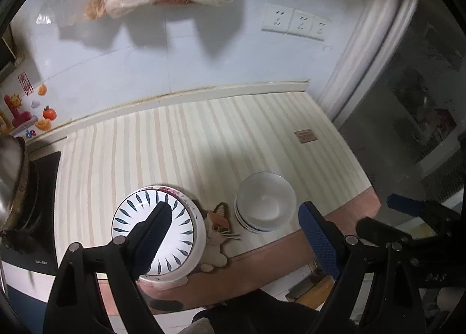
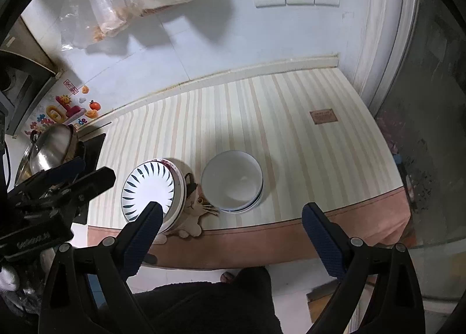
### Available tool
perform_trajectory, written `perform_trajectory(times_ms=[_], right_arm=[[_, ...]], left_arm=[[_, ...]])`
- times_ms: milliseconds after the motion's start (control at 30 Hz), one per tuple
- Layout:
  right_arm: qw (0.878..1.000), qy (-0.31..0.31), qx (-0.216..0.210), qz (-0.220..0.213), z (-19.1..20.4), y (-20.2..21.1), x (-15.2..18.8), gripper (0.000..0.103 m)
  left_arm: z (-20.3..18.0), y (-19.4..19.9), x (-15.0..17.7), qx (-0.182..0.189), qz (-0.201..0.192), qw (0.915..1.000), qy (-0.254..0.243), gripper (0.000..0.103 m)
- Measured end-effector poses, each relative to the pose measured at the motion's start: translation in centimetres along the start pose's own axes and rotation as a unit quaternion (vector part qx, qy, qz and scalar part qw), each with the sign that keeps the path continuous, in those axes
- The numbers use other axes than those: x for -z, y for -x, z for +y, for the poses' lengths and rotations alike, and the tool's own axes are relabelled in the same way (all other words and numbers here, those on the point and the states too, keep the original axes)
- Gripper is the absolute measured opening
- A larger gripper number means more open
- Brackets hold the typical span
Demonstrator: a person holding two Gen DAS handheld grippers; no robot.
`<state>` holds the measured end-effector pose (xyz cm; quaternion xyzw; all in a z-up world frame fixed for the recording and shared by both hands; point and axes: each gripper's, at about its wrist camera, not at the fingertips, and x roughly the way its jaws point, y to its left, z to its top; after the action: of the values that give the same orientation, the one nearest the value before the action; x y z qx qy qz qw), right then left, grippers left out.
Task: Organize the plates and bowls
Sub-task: 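Grasp the nested bowl stack rim with both grippers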
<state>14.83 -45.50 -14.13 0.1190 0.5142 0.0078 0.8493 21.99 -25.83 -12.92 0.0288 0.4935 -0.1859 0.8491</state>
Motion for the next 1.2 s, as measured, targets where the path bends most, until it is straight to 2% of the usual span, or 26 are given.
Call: perform_trajectory(times_ms=[133,300,467,567,833,1033,1100,1200], right_arm=[[1.000,-0.006,-0.019,0.021,-1.2,-3.1,-0.2,0.098],[0.995,-0.036,-0.062,0.074,-3.9,-10.3,-0.2,0.098],[0.978,-0.098,-0.130,0.134,-6.9,-18.0,0.4,0.098],[0.969,-0.124,-0.145,0.158,-8.3,-21.7,0.8,0.098],[0.937,-0.172,-0.224,0.208,-10.3,-29.5,1.5,0.098],[0.933,-0.167,-0.240,0.208,-10.1,-32.4,1.7,0.098],[0.934,-0.159,-0.240,0.213,-9.8,-33.1,1.7,0.095],[0.931,-0.158,-0.249,0.214,-9.5,-33.7,1.3,0.090]], left_arm=[[1.3,-4.5,-0.9,-0.008,0.033,0.9993,0.016,0.089],[2.7,-10.9,-1.5,0.002,0.099,0.9947,0.028,0.089],[3.4,-17.3,-1.8,0.033,0.170,0.9839,0.045,0.089],[3.2,-20.5,-1.6,0.058,0.208,0.9749,0.056,0.089],[2.0,-26.2,-1.0,0.090,0.275,0.9556,0.054,0.089],[1.4,-28.0,-0.7,0.091,0.295,0.9503,0.042,0.089],[1.2,-28.3,-0.7,0.095,0.298,0.9490,0.040,0.086],[1.0,-29.0,-0.6,0.104,0.307,0.9452,0.040,0.077]])
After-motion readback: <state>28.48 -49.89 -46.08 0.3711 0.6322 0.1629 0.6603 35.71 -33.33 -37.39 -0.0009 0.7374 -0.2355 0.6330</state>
